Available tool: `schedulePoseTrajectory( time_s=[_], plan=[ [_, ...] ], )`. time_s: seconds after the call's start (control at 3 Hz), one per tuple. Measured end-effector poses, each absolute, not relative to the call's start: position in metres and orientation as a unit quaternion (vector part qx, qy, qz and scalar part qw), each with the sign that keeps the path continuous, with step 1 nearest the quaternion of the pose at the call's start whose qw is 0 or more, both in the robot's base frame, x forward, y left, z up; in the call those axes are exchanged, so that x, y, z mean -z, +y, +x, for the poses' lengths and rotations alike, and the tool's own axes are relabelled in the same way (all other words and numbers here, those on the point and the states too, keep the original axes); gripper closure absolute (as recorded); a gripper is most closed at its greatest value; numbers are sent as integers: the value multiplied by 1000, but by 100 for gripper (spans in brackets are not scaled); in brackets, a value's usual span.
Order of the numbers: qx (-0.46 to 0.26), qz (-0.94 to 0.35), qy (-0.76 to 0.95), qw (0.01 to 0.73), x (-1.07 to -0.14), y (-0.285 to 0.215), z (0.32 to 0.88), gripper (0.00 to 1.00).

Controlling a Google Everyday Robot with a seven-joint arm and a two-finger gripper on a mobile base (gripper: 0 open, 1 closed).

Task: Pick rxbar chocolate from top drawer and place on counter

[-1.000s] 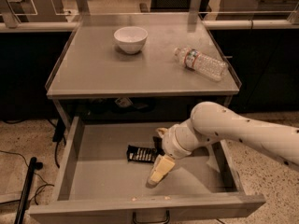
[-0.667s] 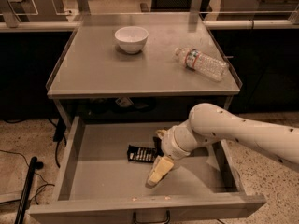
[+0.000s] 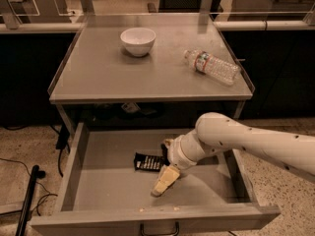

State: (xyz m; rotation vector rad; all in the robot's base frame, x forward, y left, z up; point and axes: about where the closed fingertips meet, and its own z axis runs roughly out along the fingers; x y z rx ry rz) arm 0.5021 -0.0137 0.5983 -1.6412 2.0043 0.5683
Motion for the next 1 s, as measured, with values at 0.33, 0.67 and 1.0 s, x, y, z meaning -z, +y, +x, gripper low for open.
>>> schedulePoseTrajectory(
  time_s=[0.33,0.67,1.0],
  plan=[
    [-213,-592,739,242,-588,-11,502,0],
    [-222,-584,743,240,-580,-9,500,3],
    [-222,-584,743,240,-580,-9,500,25]
  ],
)
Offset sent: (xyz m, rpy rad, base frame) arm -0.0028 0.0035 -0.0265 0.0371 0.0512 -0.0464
